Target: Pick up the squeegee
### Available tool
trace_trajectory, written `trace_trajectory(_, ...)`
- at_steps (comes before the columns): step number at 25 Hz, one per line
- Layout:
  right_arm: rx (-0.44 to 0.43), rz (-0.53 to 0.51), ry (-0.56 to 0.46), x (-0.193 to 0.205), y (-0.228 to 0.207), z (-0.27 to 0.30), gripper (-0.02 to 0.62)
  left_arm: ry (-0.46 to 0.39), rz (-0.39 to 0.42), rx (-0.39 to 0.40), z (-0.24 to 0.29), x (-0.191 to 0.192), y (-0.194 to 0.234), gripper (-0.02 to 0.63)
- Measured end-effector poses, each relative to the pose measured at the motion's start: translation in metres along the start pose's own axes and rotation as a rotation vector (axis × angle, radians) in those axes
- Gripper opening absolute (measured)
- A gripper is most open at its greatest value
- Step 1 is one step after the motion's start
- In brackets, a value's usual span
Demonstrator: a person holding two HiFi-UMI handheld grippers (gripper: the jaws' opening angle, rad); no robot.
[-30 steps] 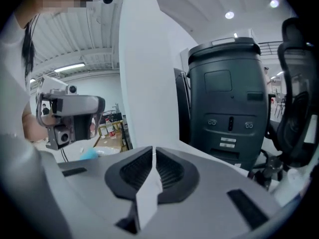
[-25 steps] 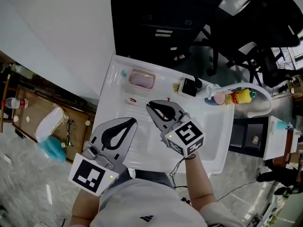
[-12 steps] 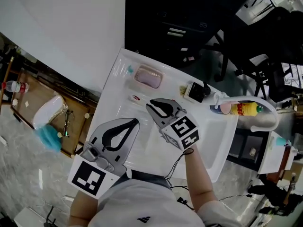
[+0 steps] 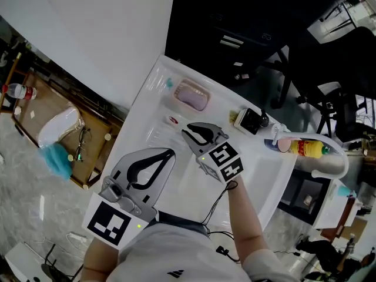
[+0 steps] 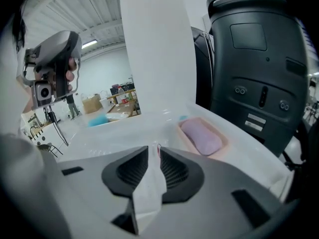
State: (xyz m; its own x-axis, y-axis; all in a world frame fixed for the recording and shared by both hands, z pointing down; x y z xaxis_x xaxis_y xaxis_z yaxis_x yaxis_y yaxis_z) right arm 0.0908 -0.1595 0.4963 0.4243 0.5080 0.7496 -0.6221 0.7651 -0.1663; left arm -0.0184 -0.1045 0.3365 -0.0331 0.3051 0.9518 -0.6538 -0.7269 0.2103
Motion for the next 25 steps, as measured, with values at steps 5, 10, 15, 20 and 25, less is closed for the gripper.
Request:
trace_trajectory(5,-0.022,-0.023,0.055,0.012,-0.004,0.012,0.091,0.004,-0.005,-0.013,0.001,0.004,0.002,0.012)
trace_trajectory(10,-0.039,-0.044,0.094,0.021,-0.008,0.022,0.100,0.009,-0.010,-0.029,0.002,0.007,0.005,0.012)
trace_trajectory(15,-0.053,-0.060,0.137,0.030,-0.011,0.030,0.106,0.007,-0.010,-0.037,0.004,0.009,0.006,0.012)
trace_trajectory(20,-0.063,-0.064,0.177,0.039,-0.013,0.039,0.114,0.014,-0.005,-0.036,0.005,0.012,0.007,0.014)
trace_trajectory(25,-0.059,-0.072,0.208,0.046,-0.017,0.046,0.115,0.022,-0.008,-0.042,0.006,0.014,0.009,0.012)
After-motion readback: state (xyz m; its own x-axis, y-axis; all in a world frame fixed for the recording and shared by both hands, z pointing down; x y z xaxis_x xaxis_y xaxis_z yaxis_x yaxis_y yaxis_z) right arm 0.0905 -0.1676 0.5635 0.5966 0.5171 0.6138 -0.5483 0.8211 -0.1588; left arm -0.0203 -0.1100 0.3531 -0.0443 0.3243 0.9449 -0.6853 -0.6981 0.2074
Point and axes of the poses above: the fingertips, and each gripper's own axes: z forward along the fingers, y to its left, x out of its underside, the point moved 4 cm from there along -z, backward along the fingers, and after that the axes turned 5 degrees about -x, right-handed, at the moved point
